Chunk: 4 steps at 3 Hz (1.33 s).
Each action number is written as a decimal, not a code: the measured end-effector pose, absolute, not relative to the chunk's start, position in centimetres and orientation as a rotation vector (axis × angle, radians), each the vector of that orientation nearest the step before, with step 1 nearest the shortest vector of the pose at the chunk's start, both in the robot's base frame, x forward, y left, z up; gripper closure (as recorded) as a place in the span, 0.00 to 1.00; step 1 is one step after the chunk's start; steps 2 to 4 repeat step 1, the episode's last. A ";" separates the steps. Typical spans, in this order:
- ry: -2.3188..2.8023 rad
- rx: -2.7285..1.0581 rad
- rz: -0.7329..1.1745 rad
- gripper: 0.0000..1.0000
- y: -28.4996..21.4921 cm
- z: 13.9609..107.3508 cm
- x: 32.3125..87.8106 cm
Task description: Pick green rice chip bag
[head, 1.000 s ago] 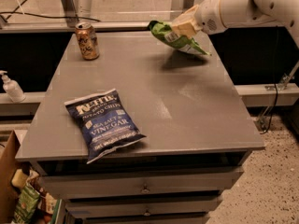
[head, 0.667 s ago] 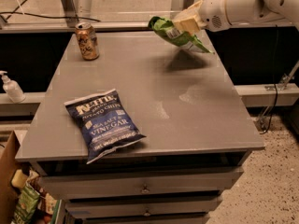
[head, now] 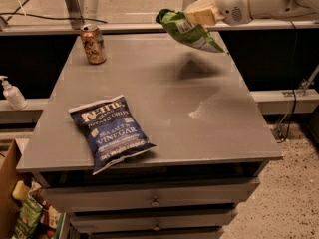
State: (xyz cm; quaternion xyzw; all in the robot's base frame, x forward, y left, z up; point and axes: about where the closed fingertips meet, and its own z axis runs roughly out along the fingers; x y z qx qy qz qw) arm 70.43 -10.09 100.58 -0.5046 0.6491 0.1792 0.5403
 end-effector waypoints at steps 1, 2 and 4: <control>1.543 -1.199 0.426 1.00 -10.1 100.6 70.4; 1.543 -1.199 0.426 1.00 -10.1 100.6 70.4; 1.543 -1.199 0.426 1.00 -10.1 100.6 70.4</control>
Offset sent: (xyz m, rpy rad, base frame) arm 0.0000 0.0000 0.0000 0.0000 0.0000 0.0000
